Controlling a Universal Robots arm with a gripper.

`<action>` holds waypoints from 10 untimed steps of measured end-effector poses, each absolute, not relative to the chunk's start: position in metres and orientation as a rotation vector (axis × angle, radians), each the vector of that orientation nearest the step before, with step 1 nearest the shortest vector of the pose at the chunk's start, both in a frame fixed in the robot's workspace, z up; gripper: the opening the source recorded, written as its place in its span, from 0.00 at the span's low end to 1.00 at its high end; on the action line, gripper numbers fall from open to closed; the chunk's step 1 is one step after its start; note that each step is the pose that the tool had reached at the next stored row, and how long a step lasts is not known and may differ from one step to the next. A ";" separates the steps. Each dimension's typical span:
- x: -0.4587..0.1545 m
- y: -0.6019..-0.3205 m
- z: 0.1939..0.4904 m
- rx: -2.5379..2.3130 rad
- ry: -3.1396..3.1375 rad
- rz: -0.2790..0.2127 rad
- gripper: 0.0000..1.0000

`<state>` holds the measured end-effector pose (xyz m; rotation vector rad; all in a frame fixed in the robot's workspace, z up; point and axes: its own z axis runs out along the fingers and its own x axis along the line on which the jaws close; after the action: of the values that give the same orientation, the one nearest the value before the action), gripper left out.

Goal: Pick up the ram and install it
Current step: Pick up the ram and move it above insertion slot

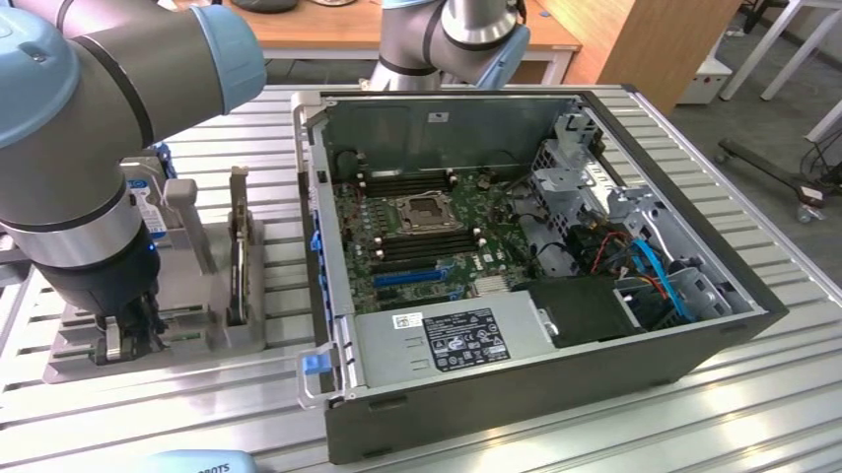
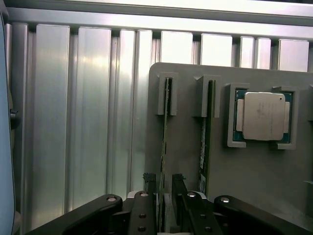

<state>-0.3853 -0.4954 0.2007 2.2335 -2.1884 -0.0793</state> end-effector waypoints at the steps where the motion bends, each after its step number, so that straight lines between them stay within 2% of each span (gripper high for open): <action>1: -0.385 -0.495 0.201 2.233 -2.188 -0.079 0.27; 8: -0.385 -0.495 0.201 2.233 -2.188 -0.079 0.26; 9: -0.385 -0.495 0.201 2.233 -2.188 -0.079 0.19; 10: -0.385 -0.495 0.201 2.233 -2.188 -0.079 0.19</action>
<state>-0.3853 -0.4954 0.2007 2.2335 -2.1884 -0.0793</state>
